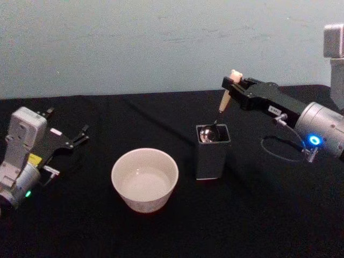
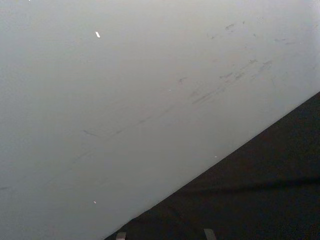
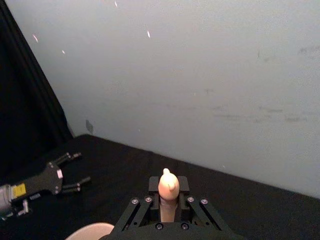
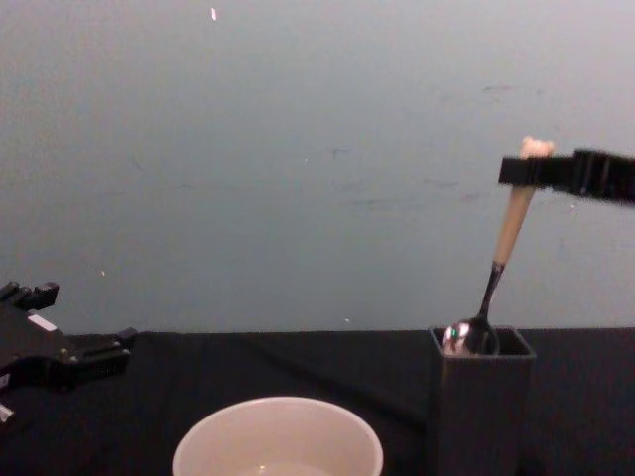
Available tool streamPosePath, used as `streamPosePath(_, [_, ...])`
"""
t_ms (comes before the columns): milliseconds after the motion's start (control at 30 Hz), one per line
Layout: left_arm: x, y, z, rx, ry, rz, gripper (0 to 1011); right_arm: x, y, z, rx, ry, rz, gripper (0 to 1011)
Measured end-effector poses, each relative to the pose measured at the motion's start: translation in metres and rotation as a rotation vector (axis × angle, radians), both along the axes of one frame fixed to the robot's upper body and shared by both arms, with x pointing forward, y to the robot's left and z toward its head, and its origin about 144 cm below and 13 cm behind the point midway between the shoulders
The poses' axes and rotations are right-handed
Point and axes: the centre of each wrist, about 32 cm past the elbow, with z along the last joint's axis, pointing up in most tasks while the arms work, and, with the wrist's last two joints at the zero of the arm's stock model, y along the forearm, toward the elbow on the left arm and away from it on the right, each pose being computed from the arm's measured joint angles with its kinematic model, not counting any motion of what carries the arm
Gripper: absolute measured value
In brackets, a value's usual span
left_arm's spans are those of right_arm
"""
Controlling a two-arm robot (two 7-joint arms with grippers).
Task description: Pick up the stirring spoon with one hand, stir inside the cup, then place it back in its original position.
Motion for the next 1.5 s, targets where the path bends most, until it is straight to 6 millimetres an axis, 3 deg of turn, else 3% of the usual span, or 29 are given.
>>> streamPosePath(600, [0.000,0.000,0.000,0.000,0.000,0.000,1001,0.003,0.009,-0.029,-0.066,0.101,-0.008,214])
streamPosePath(1500, [0.000,0.000,0.000,0.000,0.000,0.000,1002,0.001,0.009,-0.039,-0.092,0.134,-0.025,214])
